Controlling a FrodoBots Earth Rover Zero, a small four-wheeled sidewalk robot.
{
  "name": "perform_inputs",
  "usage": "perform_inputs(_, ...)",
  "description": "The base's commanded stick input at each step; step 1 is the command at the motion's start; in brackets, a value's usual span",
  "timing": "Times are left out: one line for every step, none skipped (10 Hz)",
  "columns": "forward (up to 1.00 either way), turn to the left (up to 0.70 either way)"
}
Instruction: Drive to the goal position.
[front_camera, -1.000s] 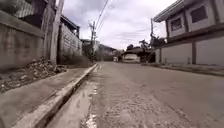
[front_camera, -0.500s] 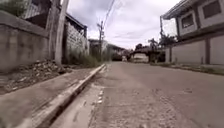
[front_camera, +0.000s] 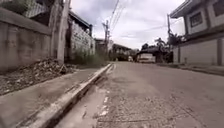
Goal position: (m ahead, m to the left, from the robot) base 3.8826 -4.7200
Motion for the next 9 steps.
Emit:
perform_inputs(0.70, -0.08)
perform_inputs(0.70, -0.31)
perform_inputs(0.70, -0.31)
perform_inputs(0.70, -0.32)
perform_inputs(0.70, -0.22)
perform_inputs(0.70, 0.00)
perform_inputs(0.70, 0.00)
perform_inputs(0.70, 0.00)
perform_inputs(0.70, 0.00)
